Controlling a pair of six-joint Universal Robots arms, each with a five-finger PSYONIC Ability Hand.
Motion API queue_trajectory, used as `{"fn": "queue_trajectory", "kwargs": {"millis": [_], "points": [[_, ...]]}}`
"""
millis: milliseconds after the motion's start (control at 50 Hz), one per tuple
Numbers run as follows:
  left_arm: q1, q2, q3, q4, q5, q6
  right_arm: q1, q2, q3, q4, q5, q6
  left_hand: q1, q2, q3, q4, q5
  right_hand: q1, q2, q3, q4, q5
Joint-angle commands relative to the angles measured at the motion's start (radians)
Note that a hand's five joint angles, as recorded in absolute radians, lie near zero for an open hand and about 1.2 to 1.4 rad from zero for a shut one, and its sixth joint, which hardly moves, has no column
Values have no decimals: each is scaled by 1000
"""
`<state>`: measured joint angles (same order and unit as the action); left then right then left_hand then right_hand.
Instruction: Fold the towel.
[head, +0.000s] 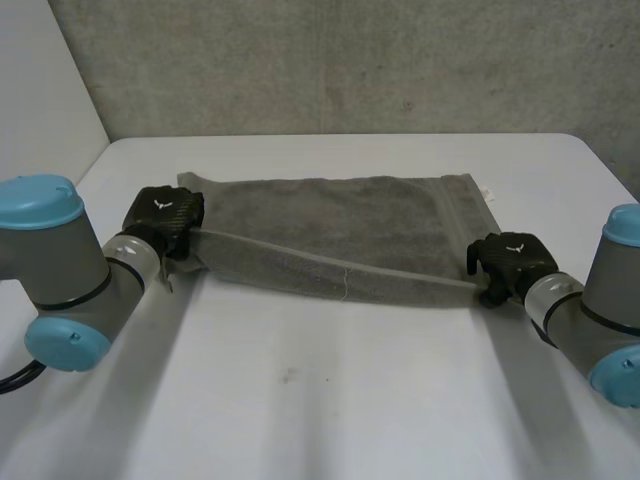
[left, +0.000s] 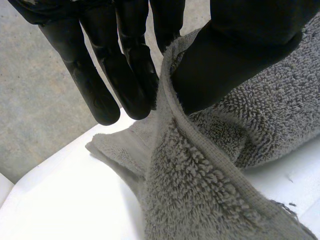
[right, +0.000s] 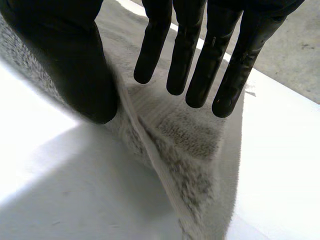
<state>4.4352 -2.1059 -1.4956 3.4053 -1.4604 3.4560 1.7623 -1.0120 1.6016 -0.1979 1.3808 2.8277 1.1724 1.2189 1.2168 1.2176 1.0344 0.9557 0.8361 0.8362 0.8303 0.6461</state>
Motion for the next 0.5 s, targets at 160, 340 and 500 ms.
{"fn": "queue_trajectory", "kwargs": {"millis": [160,340,500], "points": [[7,23,-52,-63,-2,0,-107,-55,-17,28,-8,-30,224,177,179,179,187,441,560,560,566,576],[9,135,-155,-216,2,17,-133,-168,15,109,-22,-165,224,177,179,179,187,441,560,560,566,576],[32,264,-288,-356,0,75,-150,-240,89,262,-16,-424,224,177,179,179,187,441,560,560,566,576]]}}
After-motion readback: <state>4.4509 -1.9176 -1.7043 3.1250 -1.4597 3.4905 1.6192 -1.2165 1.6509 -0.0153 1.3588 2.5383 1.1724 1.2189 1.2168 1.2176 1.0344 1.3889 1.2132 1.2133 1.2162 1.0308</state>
